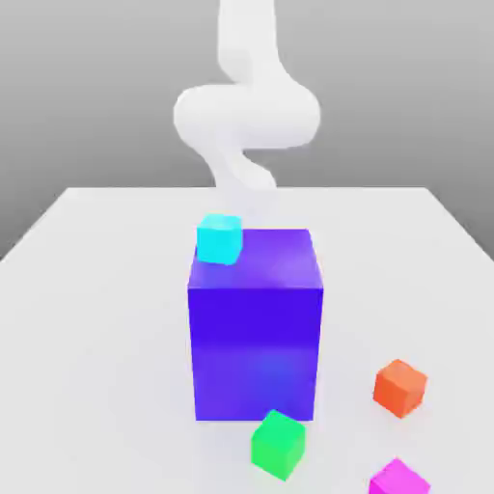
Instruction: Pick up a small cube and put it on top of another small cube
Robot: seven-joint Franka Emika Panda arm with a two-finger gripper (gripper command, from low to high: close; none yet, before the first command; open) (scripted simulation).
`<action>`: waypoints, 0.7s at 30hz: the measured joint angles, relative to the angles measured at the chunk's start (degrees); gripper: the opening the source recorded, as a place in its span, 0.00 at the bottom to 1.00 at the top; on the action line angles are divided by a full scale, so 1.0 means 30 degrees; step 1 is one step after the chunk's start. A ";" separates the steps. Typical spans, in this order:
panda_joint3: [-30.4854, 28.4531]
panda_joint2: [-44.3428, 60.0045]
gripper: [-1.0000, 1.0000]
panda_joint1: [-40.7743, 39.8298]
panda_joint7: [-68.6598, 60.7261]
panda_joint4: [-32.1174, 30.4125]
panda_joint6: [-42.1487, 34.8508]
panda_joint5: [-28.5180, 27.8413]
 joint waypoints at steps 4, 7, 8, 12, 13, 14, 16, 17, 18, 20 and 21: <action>0.0188 0.2882 0.50 0.0588 -0.0817 0.0102 0.0825 -0.0034; 0.0364 0.4965 0.50 0.0977 -0.1399 0.0178 0.1418 -0.0063; 0.0433 0.5657 0.50 0.1097 -0.1602 0.0201 0.1618 -0.0064; 0.0723 0.8425 0.50 0.1569 -0.2369 0.0299 0.2413 -0.0126; 0.0806 0.9117 0.50 0.1677 -0.2546 0.0322 0.2616 -0.0160; 0.0903 0.9809 0.50 0.1772 -0.2731 0.0348 0.2812 -0.0183; 0.1085 1.1194 0.50 0.1978 -0.3080 0.0397 0.3206 -0.0261; 0.1181 1.1887 0.50 0.2147 -0.3246 0.0422 0.3404 -0.0313; 0.1256 1.2581 0.50 0.2284 -0.3405 0.0447 0.3601 -0.0373; 0.1378 1.3969 0.50 0.2639 -0.3707 0.0498 0.3992 -0.0512; 0.1431 1.4662 0.50 0.2744 -0.3856 0.0522 0.4191 -0.0590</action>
